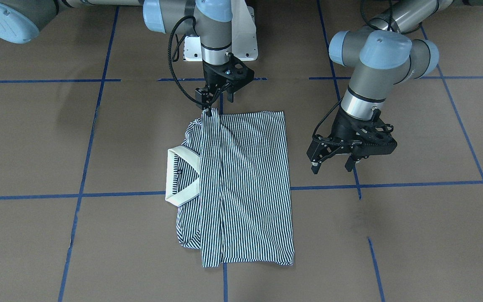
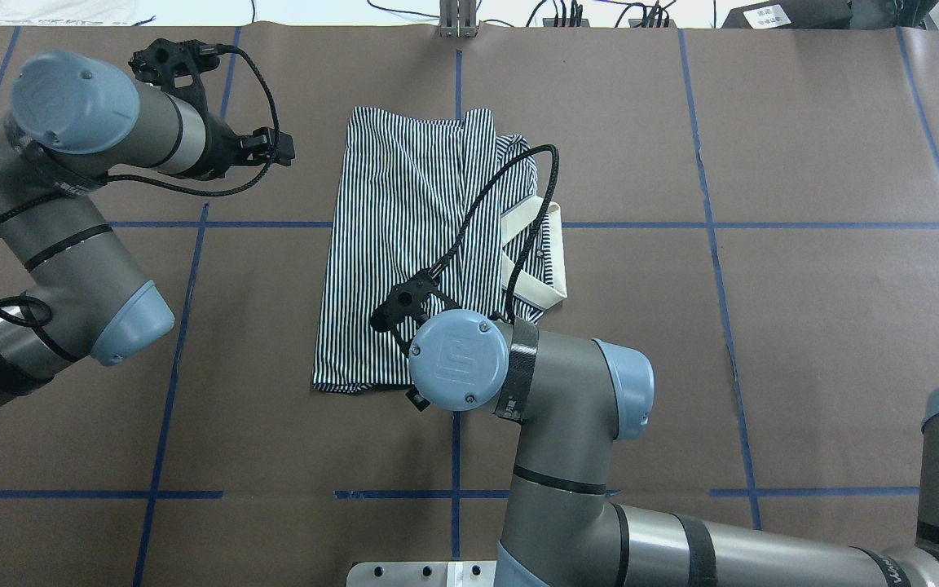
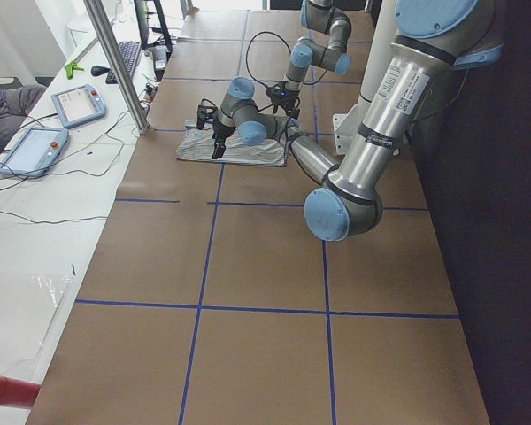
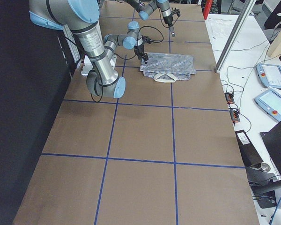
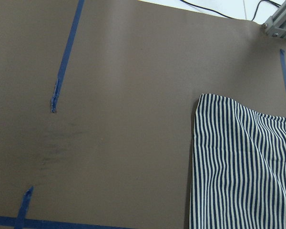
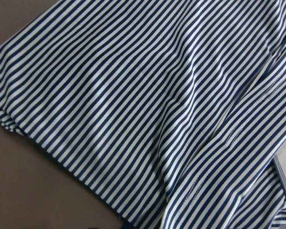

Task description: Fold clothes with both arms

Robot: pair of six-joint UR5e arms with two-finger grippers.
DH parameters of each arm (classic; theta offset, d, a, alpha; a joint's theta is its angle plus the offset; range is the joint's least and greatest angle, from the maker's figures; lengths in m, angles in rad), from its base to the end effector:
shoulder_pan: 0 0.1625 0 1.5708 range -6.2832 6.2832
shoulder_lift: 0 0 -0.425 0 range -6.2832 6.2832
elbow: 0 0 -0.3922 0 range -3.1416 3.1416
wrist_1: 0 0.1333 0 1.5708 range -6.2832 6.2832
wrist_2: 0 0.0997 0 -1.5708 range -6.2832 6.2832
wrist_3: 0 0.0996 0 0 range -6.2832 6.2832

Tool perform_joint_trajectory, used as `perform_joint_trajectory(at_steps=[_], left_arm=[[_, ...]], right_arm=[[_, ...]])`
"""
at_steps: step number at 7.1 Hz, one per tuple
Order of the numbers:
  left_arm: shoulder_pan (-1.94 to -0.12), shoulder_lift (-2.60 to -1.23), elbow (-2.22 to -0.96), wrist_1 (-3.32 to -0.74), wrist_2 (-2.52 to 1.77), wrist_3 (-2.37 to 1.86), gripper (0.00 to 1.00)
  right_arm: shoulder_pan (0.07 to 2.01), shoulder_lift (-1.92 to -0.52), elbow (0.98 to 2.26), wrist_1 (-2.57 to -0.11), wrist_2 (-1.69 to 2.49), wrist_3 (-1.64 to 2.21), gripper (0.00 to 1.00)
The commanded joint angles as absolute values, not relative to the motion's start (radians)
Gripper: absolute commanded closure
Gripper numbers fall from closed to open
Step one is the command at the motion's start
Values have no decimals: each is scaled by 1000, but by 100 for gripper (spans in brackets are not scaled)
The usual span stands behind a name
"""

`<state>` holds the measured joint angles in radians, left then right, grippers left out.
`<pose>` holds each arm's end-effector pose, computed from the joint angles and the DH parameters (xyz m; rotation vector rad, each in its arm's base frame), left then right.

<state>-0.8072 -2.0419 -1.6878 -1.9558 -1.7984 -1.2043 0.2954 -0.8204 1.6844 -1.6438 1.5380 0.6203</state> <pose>0.3732 -0.5502 0.2958 0.3634 0.9257 -0.2932 -0.6160 -0.3302 0.1742 0.4948 -0.6346 -0.6071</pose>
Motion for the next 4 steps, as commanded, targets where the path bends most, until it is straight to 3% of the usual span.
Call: perform_joint_trajectory(at_steps=[1,4], left_arm=[[-807,-2042,-1684,-1956,-1798,-1207,0],[-805,-2042,-1674,-1965,-1798,-1209,0]], right_arm=[[278,-816,1671,-1664,1508,600,21],[275,-776,1598,-1666,1485,589,23]])
